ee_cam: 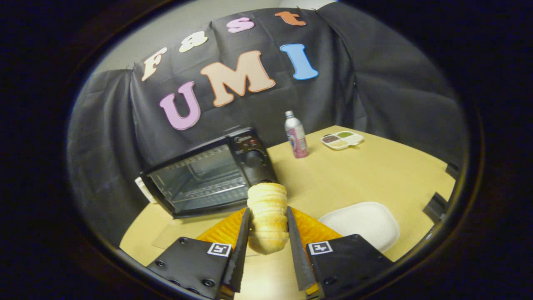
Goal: Open the toaster oven, put the food inside, and close the toaster oven door.
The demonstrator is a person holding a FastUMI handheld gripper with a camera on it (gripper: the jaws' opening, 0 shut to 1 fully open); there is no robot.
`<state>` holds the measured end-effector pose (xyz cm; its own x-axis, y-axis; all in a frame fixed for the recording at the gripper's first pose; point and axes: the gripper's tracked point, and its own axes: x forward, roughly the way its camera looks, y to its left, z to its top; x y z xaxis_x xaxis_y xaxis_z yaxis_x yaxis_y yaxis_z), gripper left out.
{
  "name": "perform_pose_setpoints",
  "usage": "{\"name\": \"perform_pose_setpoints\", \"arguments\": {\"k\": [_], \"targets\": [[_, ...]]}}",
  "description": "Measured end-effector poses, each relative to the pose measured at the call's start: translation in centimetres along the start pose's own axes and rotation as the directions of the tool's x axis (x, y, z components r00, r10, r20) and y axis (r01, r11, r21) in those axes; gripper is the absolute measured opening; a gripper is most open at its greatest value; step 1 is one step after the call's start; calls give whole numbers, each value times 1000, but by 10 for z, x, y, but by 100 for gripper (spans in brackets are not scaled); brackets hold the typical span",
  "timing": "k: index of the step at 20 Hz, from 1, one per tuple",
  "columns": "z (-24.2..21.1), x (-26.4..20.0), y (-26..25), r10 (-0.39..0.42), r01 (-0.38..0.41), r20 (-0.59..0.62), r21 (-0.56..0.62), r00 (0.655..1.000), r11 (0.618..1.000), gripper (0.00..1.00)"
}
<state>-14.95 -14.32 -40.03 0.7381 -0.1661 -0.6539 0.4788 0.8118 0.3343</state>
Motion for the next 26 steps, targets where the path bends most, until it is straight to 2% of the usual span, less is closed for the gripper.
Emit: {"name": "perform_pose_setpoints", "arguments": {"k": [4, 9, 18, 23, 26], "targets": [[-8, 20, 63, 98, -97, -16, 66, 995, 993, 52], [-10, 46, 110, 127, -124, -14, 126, 992, 984, 52], [-15, 107, 141, 61, -50, -40, 238, 997, 970, 52], [-14, 149, 148, -24, 17, 26, 246, 999, 969, 52], [-12, 172, 151, -21, 4, 64, 245, 998, 970, 52]]}}
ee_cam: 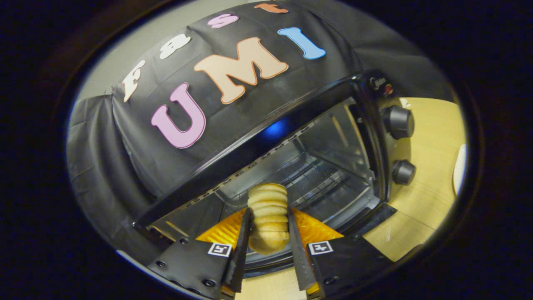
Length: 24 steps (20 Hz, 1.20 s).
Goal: Open the toaster oven, put the food inside, and close the toaster oven door.
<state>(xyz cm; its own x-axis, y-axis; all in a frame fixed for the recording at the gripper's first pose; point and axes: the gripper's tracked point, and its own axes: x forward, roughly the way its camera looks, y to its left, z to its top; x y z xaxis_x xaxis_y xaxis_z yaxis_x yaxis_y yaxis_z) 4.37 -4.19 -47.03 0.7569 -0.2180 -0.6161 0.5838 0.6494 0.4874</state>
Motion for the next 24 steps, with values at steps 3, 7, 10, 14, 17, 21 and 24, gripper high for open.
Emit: {"name": "perform_pose_setpoints", "arguments": {"k": [3, 7, 10, 14, 17, 21, 24], "targets": [[11, 7, 2, -16, 17, 54, -13, 998, 1000, 52], [10, 18, 3, -19, 21, 46, -60, 999, 998, 64], [17, 7, 1, -32, 36, 53, -83, 998, 996, 76], [20, -11, 6, -13, 15, 32, -88, 999, 996, 91], [22, -34, 15, 24, -21, 24, -109, 999, 994, 99], [20, -68, 29, 92, -90, 1, -152, 996, 984, 99], [18, -98, 33, 138, -138, -17, -188, 990, 972, 99]]}}
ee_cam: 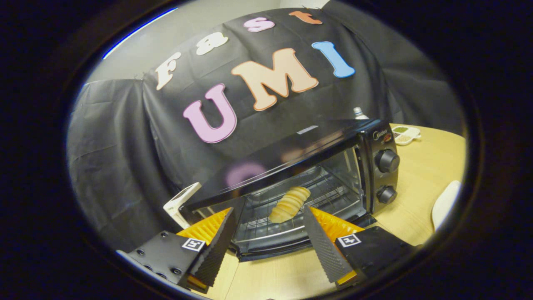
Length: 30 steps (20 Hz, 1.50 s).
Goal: Open the toaster oven, put the food inside, and close the toaster oven door.
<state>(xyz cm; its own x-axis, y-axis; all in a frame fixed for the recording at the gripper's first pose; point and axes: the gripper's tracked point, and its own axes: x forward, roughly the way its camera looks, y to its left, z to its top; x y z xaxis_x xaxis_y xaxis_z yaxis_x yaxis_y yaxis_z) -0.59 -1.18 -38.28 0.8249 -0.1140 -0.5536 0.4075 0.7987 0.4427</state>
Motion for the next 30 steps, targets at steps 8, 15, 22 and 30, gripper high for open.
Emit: {"name": "perform_pose_setpoints", "arguments": {"k": [8, 15, 22, 30], "targets": [[-29, -63, 4, 66, -72, -44, -134, 997, 988, 99], [-71, -107, -5, 64, -94, -122, -254, 990, 963, 100], [-95, -139, -33, 2, -55, -135, -384, 991, 922, 100], [-131, -145, -81, -126, 24, -186, -470, 974, 882, 100]]}}
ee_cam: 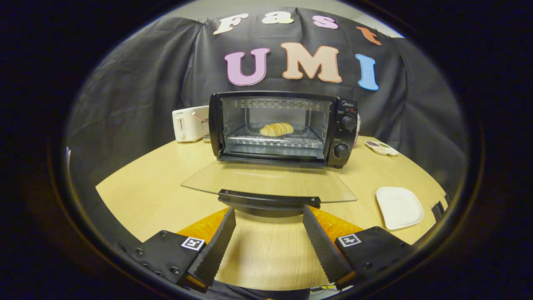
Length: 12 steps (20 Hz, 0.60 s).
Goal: Open the toaster oven, put the food inside, and close the toaster oven door.
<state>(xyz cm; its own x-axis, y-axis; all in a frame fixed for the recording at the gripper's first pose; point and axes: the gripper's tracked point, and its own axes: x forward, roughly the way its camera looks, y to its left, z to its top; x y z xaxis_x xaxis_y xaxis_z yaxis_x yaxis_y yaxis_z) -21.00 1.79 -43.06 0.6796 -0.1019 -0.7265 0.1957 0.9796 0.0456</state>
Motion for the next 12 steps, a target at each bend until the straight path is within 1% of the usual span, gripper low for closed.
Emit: {"name": "perform_pose_setpoints", "arguments": {"k": [3, 7, 12], "targets": [[-12, 6, -6, -40, 39, -25, -36, 999, 999, 100], [-18, 15, -3, -40, 39, -42, -30, 998, 999, 100], [-2, 16, -5, -71, 72, 18, -42, 997, 997, 100]]}}
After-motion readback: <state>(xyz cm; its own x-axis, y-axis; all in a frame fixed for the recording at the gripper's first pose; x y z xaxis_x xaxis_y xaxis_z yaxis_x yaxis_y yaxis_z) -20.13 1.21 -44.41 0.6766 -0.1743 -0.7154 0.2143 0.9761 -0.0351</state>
